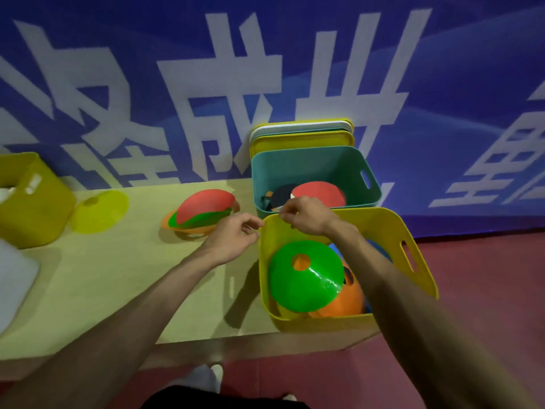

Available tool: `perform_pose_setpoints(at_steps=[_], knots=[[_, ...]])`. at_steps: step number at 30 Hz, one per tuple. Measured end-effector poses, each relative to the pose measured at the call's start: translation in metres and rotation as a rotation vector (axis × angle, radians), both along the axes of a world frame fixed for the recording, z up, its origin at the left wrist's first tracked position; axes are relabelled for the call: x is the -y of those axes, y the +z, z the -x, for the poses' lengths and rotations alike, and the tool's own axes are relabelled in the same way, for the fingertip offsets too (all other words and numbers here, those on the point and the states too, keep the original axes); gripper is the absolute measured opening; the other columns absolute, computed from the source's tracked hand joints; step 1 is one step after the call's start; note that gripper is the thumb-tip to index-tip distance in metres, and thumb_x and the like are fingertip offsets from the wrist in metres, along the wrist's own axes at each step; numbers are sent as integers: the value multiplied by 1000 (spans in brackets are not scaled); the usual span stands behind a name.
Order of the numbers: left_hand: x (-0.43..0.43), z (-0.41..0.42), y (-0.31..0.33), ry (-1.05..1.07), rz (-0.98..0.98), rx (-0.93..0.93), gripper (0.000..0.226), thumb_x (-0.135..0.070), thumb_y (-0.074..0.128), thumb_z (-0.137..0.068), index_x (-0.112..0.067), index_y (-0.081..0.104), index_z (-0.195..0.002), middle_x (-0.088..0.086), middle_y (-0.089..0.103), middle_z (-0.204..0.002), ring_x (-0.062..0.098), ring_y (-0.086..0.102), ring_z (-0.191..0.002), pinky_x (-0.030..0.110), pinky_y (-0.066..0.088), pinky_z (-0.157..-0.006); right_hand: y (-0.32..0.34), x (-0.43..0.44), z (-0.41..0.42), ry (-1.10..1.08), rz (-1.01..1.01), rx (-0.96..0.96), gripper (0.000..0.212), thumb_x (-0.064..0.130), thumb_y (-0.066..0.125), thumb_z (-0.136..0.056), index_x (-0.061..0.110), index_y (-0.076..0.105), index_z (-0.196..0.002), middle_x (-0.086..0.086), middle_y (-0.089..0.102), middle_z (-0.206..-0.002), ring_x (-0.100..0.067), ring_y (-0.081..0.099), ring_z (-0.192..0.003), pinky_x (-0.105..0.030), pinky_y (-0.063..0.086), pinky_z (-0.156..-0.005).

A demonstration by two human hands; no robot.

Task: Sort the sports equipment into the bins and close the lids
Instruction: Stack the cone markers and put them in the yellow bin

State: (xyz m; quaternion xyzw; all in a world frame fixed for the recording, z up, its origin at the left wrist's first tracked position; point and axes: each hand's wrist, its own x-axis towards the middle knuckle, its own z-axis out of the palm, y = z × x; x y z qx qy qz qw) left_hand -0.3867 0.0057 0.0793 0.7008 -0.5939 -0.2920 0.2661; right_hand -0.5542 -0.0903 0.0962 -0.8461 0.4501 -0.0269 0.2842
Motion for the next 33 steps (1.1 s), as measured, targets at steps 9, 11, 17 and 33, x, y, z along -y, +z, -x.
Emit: perform_pose_setpoints(at_steps=[9,11,17,33], knots=[[-10,-149,-11,303,32,-252,20,-4,60,-86,-17,68,-98,-1,68,-98,14,62,-85,12,45,-70,-3,-4,-161,130,1,32,25,22,52,-94,11,69,-110,-9,68,-116,-27,60,-108,-32,43,-90],[-13,-186,-17,345,36,-264,20,-4,60,-86,-19,68,-96,-2,68,-99,12,63,-86,12,45,-73,-13,-4,-199,138,-33,31,25,22,54,-94,12,68,-113,-7,68,-117,-25,60,-109,-30,44,-91],[-27,-296,-44,494,10,-319,25,-6,59,-87,-30,64,-85,-3,68,-98,11,63,-91,23,47,-85,-41,-15,-316,177,-89,47,23,16,53,-92,10,70,-108,-13,65,-116,-27,59,-107,-31,43,-94],[-5,-472,-117,573,-163,-162,33,-4,56,-87,-10,61,-118,11,54,-127,26,60,-100,25,41,-79,-96,2,-436,150,-185,-96,30,18,53,-93,12,61,-121,-14,55,-123,-24,55,-109,-25,38,-90]])
